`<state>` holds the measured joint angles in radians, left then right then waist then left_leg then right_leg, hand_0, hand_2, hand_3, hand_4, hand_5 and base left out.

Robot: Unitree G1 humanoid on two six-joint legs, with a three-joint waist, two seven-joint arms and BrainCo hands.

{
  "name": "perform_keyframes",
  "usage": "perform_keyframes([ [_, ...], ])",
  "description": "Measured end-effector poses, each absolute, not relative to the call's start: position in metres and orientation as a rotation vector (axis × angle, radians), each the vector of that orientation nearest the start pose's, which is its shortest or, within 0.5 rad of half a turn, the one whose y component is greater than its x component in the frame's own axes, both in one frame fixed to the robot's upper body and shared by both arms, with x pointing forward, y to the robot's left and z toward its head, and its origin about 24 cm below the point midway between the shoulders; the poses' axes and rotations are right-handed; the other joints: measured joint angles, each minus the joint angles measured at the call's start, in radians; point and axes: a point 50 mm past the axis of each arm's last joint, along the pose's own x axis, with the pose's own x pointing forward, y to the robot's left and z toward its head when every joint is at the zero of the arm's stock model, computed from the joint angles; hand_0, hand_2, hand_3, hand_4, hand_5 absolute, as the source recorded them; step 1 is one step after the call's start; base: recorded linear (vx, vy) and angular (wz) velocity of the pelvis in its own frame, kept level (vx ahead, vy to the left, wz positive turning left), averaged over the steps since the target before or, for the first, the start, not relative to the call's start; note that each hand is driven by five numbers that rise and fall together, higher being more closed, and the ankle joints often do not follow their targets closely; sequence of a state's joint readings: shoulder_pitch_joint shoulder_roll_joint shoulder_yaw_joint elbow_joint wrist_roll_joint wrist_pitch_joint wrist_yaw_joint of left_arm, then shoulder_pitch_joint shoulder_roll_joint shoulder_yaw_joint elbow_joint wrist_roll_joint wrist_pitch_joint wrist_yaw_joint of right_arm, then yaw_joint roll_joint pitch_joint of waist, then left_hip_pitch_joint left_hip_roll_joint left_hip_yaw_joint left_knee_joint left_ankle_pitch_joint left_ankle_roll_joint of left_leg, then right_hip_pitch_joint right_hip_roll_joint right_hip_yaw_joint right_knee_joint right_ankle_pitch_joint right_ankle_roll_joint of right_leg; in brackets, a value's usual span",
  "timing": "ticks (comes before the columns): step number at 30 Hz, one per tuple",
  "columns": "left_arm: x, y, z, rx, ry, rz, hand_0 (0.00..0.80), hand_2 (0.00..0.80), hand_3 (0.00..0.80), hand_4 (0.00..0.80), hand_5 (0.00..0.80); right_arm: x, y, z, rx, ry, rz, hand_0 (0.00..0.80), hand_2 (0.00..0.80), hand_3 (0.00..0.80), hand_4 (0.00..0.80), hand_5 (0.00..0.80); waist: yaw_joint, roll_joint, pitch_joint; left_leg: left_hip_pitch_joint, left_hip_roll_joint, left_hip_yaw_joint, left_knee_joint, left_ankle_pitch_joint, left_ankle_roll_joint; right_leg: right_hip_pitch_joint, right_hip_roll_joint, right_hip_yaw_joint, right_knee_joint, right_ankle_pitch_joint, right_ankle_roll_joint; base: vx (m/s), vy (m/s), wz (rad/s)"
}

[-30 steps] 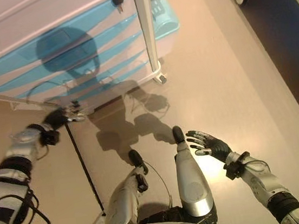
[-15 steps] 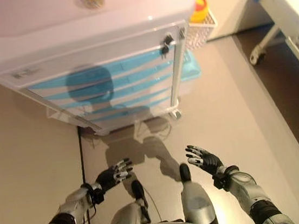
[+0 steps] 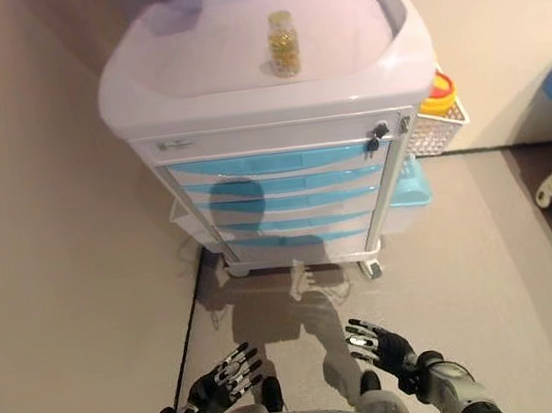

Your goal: Open the drawer and pick up the medicine

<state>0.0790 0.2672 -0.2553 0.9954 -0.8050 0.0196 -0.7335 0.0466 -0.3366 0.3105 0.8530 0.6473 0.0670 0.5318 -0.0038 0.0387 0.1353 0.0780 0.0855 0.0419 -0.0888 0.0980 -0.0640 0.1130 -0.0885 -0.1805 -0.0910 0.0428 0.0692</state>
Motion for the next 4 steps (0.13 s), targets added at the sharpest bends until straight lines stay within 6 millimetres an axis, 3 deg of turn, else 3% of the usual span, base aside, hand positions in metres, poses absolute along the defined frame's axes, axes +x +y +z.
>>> perform_keyframes([
  [4,0.1081,0.1858,-0.1392,-0.735,0.872,-0.312,0.0,0.0,0.0,0.0,0.0,0.1289,-0.198,-0.1337,0.445,0.959,0.315,0.0,0.0,0.0,0.0,0.0,0.003,-0.002,-0.029,0.001,-0.002,-0.014,-0.004,-0.002,-0.002,0.012,-0.002,-0.016,0.0,-0.001,0.001,-0.024,0.015,0.1],
])
